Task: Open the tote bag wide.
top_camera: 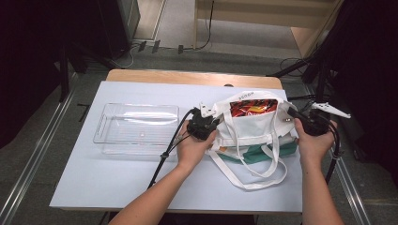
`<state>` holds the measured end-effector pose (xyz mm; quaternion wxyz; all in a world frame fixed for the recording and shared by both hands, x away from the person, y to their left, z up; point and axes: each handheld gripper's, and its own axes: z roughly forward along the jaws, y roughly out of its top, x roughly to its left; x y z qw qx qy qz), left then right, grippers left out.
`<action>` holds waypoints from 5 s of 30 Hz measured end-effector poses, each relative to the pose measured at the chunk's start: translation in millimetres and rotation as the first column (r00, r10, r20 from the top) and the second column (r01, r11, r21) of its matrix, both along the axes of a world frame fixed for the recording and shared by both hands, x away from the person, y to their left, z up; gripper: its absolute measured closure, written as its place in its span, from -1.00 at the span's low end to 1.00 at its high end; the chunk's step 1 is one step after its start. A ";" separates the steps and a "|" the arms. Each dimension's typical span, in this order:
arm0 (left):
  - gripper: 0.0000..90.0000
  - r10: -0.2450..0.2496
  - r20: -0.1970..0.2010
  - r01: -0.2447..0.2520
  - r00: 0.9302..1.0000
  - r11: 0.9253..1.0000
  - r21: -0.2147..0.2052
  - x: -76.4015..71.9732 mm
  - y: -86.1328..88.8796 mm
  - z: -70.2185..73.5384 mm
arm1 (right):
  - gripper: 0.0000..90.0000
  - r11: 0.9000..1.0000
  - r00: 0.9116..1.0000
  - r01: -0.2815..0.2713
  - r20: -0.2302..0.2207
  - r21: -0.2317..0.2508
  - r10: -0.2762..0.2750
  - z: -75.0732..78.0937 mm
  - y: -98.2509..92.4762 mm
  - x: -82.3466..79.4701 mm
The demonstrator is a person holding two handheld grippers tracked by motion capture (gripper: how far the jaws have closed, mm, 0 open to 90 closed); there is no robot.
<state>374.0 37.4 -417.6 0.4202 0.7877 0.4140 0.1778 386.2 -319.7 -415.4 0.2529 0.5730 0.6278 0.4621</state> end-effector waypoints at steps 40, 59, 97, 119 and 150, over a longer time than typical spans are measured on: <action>0.88 0.077 0.022 -0.077 0.997 0.997 -0.002 -18.8 10.9 -22.7 | 0.41 0.998 0.958 -0.062 0.280 0.023 0.053 -3.7 29.6 -138.8; 0.63 0.034 0.114 -0.021 0.993 0.994 -0.108 -37.7 24.1 -5.1 | 0.98 0.975 0.963 -0.223 0.161 0.013 0.218 -22.9 75.5 -156.5; 1.00 -0.256 0.085 0.264 0.963 0.960 -0.098 -96.0 11.0 -19.1 | 0.98 0.952 0.930 -0.306 0.205 -0.031 0.305 -10.7 116.7 -150.1; -0.12 -0.351 0.090 0.362 0.932 0.915 -0.175 -110.8 -4.9 -19.2 | 0.94 0.932 0.918 -0.362 0.183 0.030 0.351 -0.5 148.6 -123.5; 0.92 -0.218 0.201 0.257 0.955 0.947 -0.191 -99.1 25.5 16.0 | 0.10 0.971 0.936 -0.240 0.268 0.016 0.228 1.9 107.0 -145.8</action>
